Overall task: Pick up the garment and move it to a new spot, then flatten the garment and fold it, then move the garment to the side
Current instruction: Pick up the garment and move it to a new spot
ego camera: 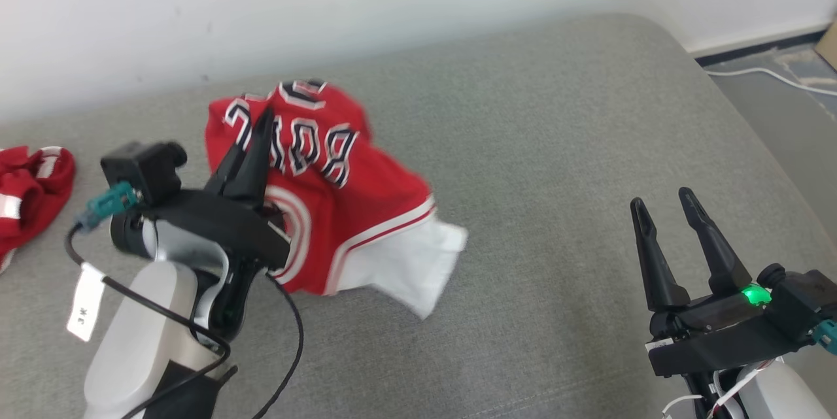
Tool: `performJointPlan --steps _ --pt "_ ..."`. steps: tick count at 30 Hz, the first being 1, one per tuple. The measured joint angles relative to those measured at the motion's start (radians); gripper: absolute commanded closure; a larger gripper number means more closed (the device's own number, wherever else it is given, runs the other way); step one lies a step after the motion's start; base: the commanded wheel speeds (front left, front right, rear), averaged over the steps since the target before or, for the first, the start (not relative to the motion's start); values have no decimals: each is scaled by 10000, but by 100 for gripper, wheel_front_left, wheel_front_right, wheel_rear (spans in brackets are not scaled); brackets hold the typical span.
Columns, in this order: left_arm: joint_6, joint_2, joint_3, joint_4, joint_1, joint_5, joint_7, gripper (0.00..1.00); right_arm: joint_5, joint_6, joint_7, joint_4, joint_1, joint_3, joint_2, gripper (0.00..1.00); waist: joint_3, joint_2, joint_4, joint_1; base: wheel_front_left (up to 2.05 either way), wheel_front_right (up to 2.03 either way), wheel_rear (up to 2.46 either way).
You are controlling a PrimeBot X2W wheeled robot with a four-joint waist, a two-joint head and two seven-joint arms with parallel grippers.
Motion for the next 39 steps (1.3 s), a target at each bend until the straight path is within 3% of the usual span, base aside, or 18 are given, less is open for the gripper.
performJointPlan --steps 6,7,8,10,23,39 --pt "351 314 19 1546 289 564 -316 100 0 0 0 -198 -24 -12 -79 0 437 0 -261 1 0 0 0" --pt "420 360 19 1747 283 642 -368 78 0 0 0 -213 -26 -27 -96 0 507 0 -285 2 0 0 0" --pt "466 389 17 1939 274 715 -449 66 0 0 0 -217 -31 -36 -109 0 574 0 -301 2 0 0 0" --pt "604 405 19 2336 245 907 -550 0 0 0 0 -215 -59 0 -136 0 687 0 -309 2 0 0 0" --pt "491 140 -253 2592 296 1179 -1806 0 0 0 0 17 -231 332 -155 0 570 0 183 1 0 0 0" --pt "550 142 -673 525 2243 2023 -2201 0 533 0 0 161 422 575 -132 0 102 0 951 0 0 0 0"
